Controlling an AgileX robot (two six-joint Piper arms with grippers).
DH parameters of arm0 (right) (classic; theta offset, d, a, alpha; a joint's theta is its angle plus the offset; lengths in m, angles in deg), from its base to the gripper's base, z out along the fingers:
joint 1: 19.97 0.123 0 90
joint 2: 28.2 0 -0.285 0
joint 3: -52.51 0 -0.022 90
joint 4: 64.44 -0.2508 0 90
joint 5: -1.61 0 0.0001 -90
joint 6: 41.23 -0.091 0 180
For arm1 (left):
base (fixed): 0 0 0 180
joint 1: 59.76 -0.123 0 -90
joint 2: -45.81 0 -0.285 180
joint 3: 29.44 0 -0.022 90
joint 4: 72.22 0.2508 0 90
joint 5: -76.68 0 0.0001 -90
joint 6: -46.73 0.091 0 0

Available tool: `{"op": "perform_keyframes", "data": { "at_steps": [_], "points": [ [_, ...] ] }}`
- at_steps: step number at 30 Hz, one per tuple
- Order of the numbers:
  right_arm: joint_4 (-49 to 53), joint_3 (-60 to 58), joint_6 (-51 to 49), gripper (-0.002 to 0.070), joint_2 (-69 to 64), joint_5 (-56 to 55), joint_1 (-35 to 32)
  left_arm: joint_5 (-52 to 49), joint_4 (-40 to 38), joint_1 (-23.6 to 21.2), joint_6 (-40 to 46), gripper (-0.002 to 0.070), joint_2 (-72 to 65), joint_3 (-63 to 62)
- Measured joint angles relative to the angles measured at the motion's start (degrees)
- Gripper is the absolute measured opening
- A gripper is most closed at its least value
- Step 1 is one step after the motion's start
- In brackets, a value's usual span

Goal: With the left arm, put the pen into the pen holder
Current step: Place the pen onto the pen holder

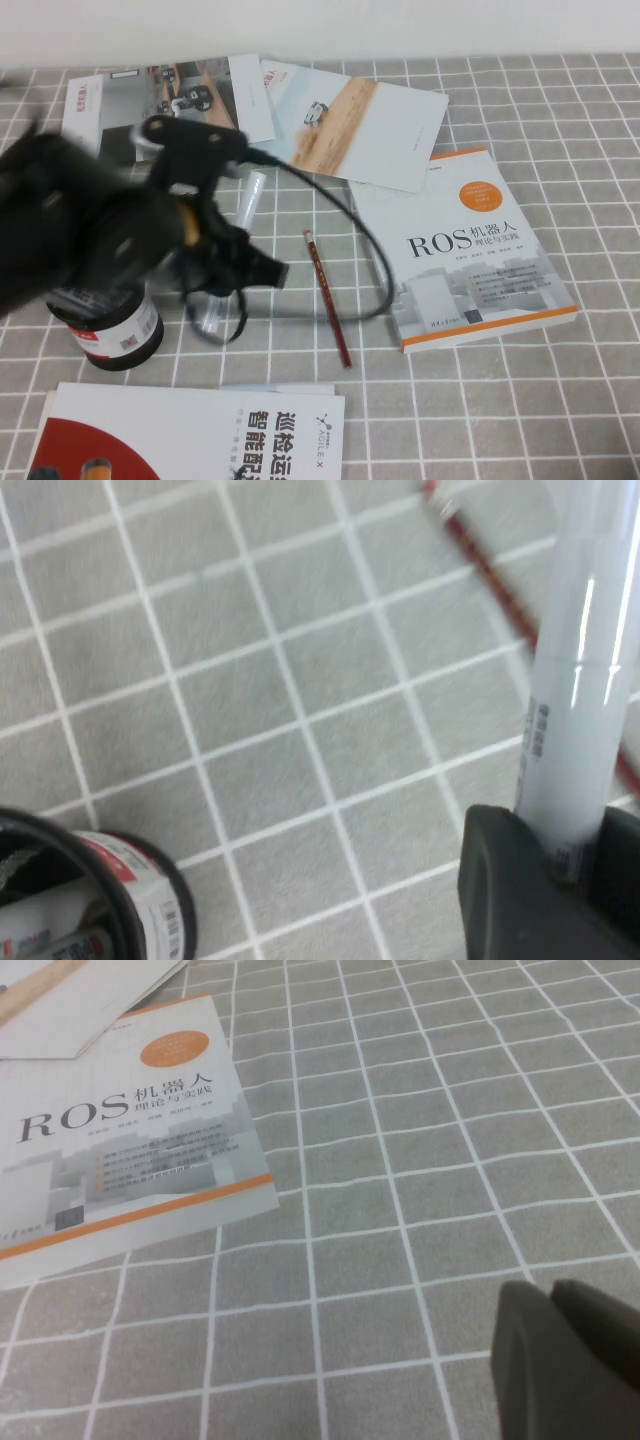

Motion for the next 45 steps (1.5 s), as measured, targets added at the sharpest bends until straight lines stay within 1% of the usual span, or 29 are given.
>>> {"op": "perform_keyframes", "data": {
  "at_steps": [2,5,8,12,13,15,17,18,20,23,25,28,29,32,34,41,45],
  "points": [
    [0.0,0.0,0.0,-0.0015,0.0,0.0,0.0,5.0,0.9,0.0,-0.9,0.0107,4.9,4.8],
    [0.0,0.0,0.0,-0.0015,0.0,0.0,0.0,12.8,5.0,0.0,-5.1,0.0107,11.0,12.6],
    [0.0,0.0,0.0,-0.0015,0.0,0.0,0.0,17.2,13.1,0.0,-14.1,0.0107,16.0,18.0],
    [0.0,0.0,0.0,-0.0015,0.0,0.0,0.0,18.9,29.4,-0.4,-28.2,0.0107,21.0,22.4],
    [0.0,0.0,0.0,-0.0015,0.0,0.0,0.0,19.7,31.6,-1.1,-30.4,0.0107,21.7,23.0],
    [0.0,0.0,0.0,-0.0015,0.0,0.0,0.0,21.6,32.9,-3.1,-32.0,0.0107,22.7,23.5],
    [0.0,0.0,0.0,-0.0015,0.0,0.0,0.0,24.2,30.8,-6.0,-31.0,0.0107,23.2,23.5],
    [0.0,0.0,0.0,-0.0015,0.0,0.0,0.0,25.5,28.4,-7.5,-28.8,0.0107,23.2,23.5],
    [0.0,0.0,0.0,-0.0015,0.0,0.0,0.0,27.9,20.8,-9.9,-21.0,0.0107,23.2,23.5],
    [0.0,0.0,0.0,-0.0015,0.0,0.0,0.0,32.6,8.0,-13.1,-5.7,0.0107,23.2,24.4],
    [0.0,0.0,0.0,-0.0015,0.0,0.0,0.0,37.0,2.2,-14.4,2.2,0.0107,23.2,25.8],
    [0.0,0.0,0.0,-0.0015,0.0,0.0,0.0,46.2,-2.3,-16.4,9.8,0.0107,23.2,30.0],
    [0.0,0.0,0.0,-0.0015,0.0,0.0,0.0,50.5,-2.9,-16.9,11.1,0.0107,23.2,31.7],
    [0.0,0.0,0.0,-0.0015,0.0,0.0,0.0,58.0,-3.6,-18.4,12.8,0.0107,23.2,36.1],
    [0.0,0.0,0.0,-0.0015,0.0,0.0,0.0,60.6,-3.7,-19.3,13.2,0.0107,23.2,37.7],
    [0.0,0.0,0.0,-0.0015,0.0,0.0,0.0,66.0,-7.0,-23.8,13.8,0.0107,20.8,38.2],
    [0.0,0.0,0.0,-0.0015,0.0,0.0,0.0,67.4,-7.4,-24.3,13.5,0.0107,16.6,38.2]
  ]
}}
